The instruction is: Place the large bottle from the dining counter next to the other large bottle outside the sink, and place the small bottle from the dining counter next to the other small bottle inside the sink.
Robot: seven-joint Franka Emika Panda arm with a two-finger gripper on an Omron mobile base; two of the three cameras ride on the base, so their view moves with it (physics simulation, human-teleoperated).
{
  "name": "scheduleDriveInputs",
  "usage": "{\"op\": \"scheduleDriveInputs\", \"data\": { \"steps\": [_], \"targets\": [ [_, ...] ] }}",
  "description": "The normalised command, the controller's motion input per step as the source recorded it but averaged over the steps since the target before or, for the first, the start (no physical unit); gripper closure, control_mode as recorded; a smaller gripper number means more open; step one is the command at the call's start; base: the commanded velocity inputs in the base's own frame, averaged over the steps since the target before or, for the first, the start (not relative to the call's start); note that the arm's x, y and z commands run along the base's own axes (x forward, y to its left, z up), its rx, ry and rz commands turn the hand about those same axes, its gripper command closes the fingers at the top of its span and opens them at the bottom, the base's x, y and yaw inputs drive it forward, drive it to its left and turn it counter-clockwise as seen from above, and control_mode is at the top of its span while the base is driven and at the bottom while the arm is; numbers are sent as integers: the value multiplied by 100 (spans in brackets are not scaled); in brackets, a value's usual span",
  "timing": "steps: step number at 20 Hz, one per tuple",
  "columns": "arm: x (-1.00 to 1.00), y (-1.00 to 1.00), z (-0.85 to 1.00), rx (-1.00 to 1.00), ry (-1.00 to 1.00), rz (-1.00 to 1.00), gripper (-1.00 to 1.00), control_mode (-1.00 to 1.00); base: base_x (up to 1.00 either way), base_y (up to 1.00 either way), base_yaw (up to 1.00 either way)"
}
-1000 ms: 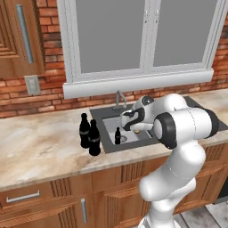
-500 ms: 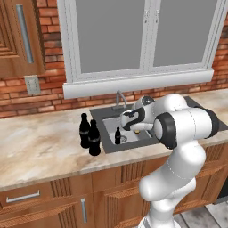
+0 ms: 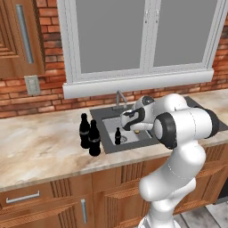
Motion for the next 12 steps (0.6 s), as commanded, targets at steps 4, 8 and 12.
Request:
{"op": "scheduleDriveInputs", "data": {
  "steps": [4,8,12],
  "targets": [
    [0,0,0,0,0,0,100,100,9,0,0],
    [1,0,-5,3,0,0,100,-100,2,0,0],
    [10,0,-7,5,0,0,100,-100,0,0,0]
  ]
}}
